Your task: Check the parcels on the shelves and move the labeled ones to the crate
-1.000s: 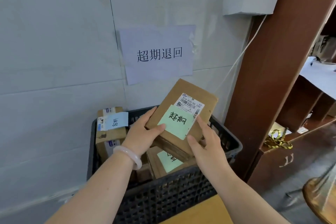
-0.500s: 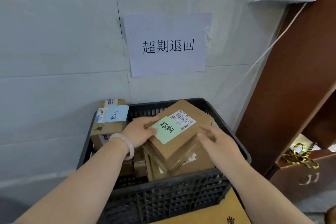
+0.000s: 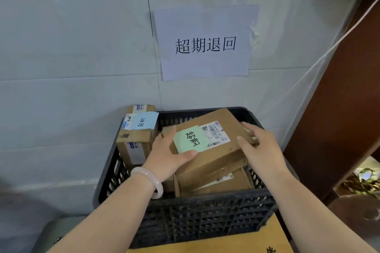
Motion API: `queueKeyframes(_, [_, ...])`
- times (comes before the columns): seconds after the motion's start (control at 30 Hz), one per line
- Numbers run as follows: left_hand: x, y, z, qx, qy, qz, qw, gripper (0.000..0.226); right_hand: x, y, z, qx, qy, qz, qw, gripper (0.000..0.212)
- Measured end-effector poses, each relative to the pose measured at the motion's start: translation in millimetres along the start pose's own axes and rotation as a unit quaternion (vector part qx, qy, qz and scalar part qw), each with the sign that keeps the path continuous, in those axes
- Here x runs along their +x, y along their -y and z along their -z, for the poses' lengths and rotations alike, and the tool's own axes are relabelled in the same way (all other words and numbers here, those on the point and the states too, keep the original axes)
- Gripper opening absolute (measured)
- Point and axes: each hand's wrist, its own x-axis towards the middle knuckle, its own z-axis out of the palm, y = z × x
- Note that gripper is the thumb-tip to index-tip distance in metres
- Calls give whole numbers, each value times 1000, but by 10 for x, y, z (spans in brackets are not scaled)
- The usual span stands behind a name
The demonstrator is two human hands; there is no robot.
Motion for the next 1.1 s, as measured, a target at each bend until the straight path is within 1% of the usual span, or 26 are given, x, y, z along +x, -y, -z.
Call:
queueKeyframes(0.07, [14, -59, 34, 41, 14, -13, 999, 98, -81, -23, 7, -18, 15, 8, 1000, 54])
queueKeyframes(0.13, [26, -92, 19, 85, 48, -12, 995, 100, -127, -65, 7, -44, 32, 11, 998, 56])
queueKeyframes(0.23, [40, -47, -50, 121, 91, -8, 988, 105, -178, -116, -11, -51, 68, -15, 996, 55])
queueKeyframes(0.43, [42, 85, -84, 130, 84, -24, 988, 103, -270, -81, -9, -65, 75, -35, 994, 57])
queueKeyframes(0.5, [41, 76, -52, 153, 72, -32, 985, 101, -292, -18, 18, -89, 70, -29, 993, 61])
queueKeyframes(0.57, [29, 70, -17, 199, 67, -47, 976, 98, -352, 36, 45, -107, 57, -21, 992, 69])
queueKeyframes(0.63, [-5, 87, -13, 258, 65, -75, 961, 95, -474, 74, 75, -132, 36, -15, 990, 71])
queueKeyframes(0.73, [-90, 44, -62, 322, 50, -132, 936, 94, -810, 113, 121, -176, 10, -33, 984, 72])
queueKeyframes(0.87, [-309, -185, -327, 376, 40, -280, 882, 87, -1398, 53, 173, -237, -27, -71, 969, 77])
queueKeyframes(0.93, [-449, -267, -577, 370, 62, -361, 853, 84, -1717, -60, 210, -275, -44, -100, 955, 80])
queueKeyframes(1.0, [-601, -316, -870, 375, 92, -438, 812, 82, -2051, -199, 278, -314, -60, -133, 938, 84])
queueKeyframes(1.03, [-688, -333, -1020, 376, 112, -465, 794, 81, -2227, -269, 323, -328, -65, -154, 930, 86])
queueKeyframes(1.1, [-897, -371, -1310, 369, 157, -496, 770, 82, -2605, -385, 433, -347, -80, -195, 914, 90])
